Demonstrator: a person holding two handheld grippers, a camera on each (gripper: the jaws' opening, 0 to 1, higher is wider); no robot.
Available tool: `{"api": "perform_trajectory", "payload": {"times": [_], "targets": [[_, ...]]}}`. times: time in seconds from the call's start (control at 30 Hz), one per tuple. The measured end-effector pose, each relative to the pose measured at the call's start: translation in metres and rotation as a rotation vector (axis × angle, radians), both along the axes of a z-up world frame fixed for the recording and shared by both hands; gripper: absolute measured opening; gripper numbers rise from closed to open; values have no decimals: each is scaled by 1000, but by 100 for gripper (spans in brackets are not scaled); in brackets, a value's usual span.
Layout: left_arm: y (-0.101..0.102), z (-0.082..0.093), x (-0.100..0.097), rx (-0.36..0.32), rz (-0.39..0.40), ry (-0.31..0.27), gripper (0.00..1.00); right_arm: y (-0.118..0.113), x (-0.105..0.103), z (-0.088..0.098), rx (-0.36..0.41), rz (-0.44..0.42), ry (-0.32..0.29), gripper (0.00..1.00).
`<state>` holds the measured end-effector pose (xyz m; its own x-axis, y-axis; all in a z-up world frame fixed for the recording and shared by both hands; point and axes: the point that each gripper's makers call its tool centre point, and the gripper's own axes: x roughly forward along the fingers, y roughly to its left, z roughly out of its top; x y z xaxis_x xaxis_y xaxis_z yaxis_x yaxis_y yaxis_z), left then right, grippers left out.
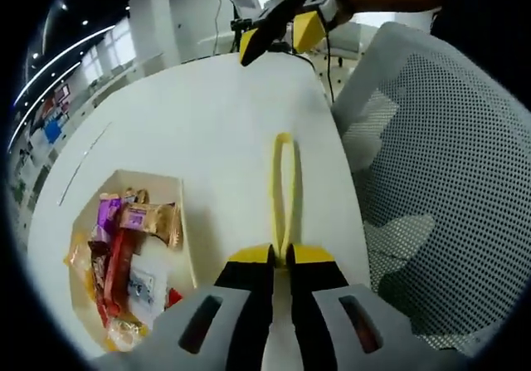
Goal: Place the target food into the container with the food tongs after gripping and lifting it, then release it inside without dropping or visibly crushing the food.
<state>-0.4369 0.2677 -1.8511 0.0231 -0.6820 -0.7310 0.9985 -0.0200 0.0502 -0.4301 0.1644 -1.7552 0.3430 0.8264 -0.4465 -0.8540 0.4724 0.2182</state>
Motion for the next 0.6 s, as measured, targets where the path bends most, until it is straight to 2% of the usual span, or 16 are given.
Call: {"api": "perform_trajectory", "payload": {"times": [0.13, 0.2, 0.27, 0.3, 0.37, 0.43, 0.53, 0.6], "targets": [[0, 1, 1, 14, 18, 34, 13, 3, -1, 0, -3, 10, 0, 32], [0, -1, -1, 5, 28, 63, 22, 4, -1, 0, -6, 20, -3, 31], [1, -1, 0, 7, 29, 40, 28, 5, -1, 3, 0, 21, -4, 30], [1, 1, -1, 2, 37, 48, 30, 4, 1, 4, 2, 18, -4, 31], [2, 7, 1, -17, 57, 51, 32, 2, 3, 4, -2, 11, -2, 33], [-2, 19, 5, -76, 81, 38, 36, 0, 5, 5, -5, 8, -4, 32], [-2, 30, 10, -102, 111, 42, 47, -3, 7, 4, -7, 2, -4, 33], [-3, 45, 14, -147, 132, 44, 53, -5, 9, 5, -14, -3, -6, 34]]}}
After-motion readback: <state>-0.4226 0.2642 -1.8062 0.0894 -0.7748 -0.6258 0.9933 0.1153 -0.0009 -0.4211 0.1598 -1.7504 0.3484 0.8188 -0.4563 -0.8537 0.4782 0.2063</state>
